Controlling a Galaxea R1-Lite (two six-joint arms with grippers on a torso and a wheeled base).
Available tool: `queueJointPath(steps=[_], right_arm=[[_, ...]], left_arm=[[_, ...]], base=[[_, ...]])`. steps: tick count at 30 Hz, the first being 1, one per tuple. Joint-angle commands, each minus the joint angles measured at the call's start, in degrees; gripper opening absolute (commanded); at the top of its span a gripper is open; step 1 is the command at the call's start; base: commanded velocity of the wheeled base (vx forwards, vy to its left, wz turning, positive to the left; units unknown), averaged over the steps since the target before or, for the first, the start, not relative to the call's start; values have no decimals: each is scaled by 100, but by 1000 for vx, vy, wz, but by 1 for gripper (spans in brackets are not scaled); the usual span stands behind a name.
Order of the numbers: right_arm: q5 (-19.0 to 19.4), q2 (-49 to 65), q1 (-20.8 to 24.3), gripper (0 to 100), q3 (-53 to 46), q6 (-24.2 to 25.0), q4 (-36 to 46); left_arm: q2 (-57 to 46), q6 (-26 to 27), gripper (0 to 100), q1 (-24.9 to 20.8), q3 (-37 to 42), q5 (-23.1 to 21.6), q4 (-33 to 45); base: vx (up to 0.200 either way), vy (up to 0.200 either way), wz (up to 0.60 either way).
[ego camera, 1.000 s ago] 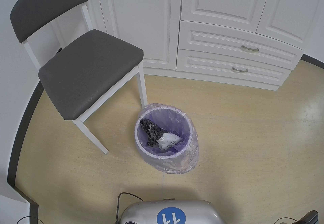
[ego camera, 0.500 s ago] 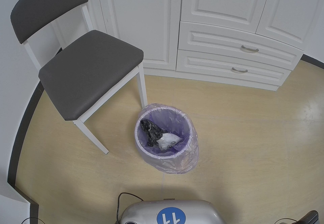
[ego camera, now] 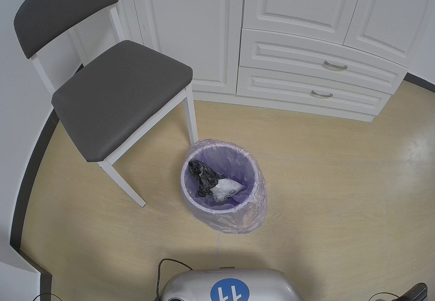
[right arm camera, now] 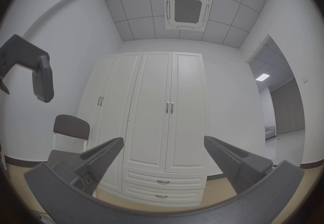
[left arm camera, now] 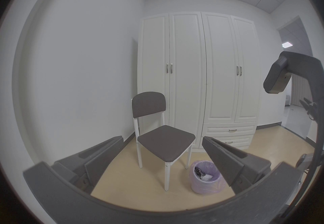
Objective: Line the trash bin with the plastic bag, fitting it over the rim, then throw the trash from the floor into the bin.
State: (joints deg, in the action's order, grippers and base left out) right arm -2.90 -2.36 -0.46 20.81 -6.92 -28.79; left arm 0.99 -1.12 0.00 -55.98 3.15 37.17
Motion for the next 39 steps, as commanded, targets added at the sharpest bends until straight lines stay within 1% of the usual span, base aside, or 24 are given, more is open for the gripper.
queueJointPath(steps=[1,2,3,5,6,7,8,9,10,12,13,14,15,16,19,21,26,28,29,30,33,35,38,39], right_arm=[[-44,236,29,100,-516,-46,-443],[-44,236,38,100,-912,-55,-821],[-44,236,38,100,-1009,-55,-882],[-26,236,38,100,-1545,-55,-1005],[-17,236,38,100,-1615,-46,-1014],[0,236,38,100,-1782,-55,-1023],[0,236,38,100,-1782,-55,-1023],[18,236,38,100,-2081,-81,-1005],[9,236,38,100,-2081,-90,-882],[26,236,38,100,-2081,-81,-715],[26,236,38,100,-2081,-81,-715],[18,236,38,100,-2081,-55,-522],[18,236,38,100,-2081,-55,-522],[18,236,38,100,-2081,-46,-241],[9,236,38,100,-2081,-37,41],[0,236,38,100,-2081,-37,524],[9,236,38,100,-2081,-37,1429],[9,236,29,100,-2081,-37,1561],[9,236,38,100,-2081,-28,1834],[9,236,38,100,-2081,-28,1939],[0,236,38,100,-2081,-19,2132],[0,236,38,100,-2081,-19,2378],[0,236,38,100,-2081,-19,2484],[-9,236,38,100,-2081,-2,2642]], left_arm=[[-99,-108,100,0,412,72,-280],[-99,-134,100,0,764,125,-632],[-99,-134,100,0,869,134,-729],[-99,-99,100,0,1696,143,-1660],[-99,-99,100,9,1836,143,-1827],[-99,-108,100,0,2179,143,-2240],[-99,-108,100,0,2179,143,-2240],[-99,-178,100,9,2865,143,-3110],[-99,-195,100,9,3207,143,-3506],[-99,-195,100,9,3849,143,-4130],[-99,-195,100,9,3849,143,-4130],[-99,-169,100,9,4324,143,-4561],[-99,-169,100,9,4324,143,-4561],[-99,-169,100,9,4640,143,-4745],[-99,-178,100,9,4886,143,-4772],[-99,-195,100,9,5150,143,-4780],[-99,-160,100,9,5554,125,-4789],[-99,-152,100,18,5598,125,-4789],[-99,-169,100,18,5598,134,-4692],[-99,-178,100,18,5598,134,-4675],[-99,-169,100,18,5598,134,-4508],[-99,-134,100,18,5598,134,-4165],[-99,-160,100,18,5598,143,-4130],[-99,-195,100,18,5598,143,-4121]], base=[[0,0,0],[0,0,0],[0,0,0],[0,0,0],[0,0,0],[0,0,0],[0,0,0],[0,0,0],[0,0,0],[0,0,0],[0,0,0],[0,0,0],[0,0,0],[0,0,0],[0,0,0],[0,0,0],[0,0,0],[0,0,0],[0,0,0],[0,0,0],[0,0,0],[0,0,0],[0,0,0],[0,0,0]])
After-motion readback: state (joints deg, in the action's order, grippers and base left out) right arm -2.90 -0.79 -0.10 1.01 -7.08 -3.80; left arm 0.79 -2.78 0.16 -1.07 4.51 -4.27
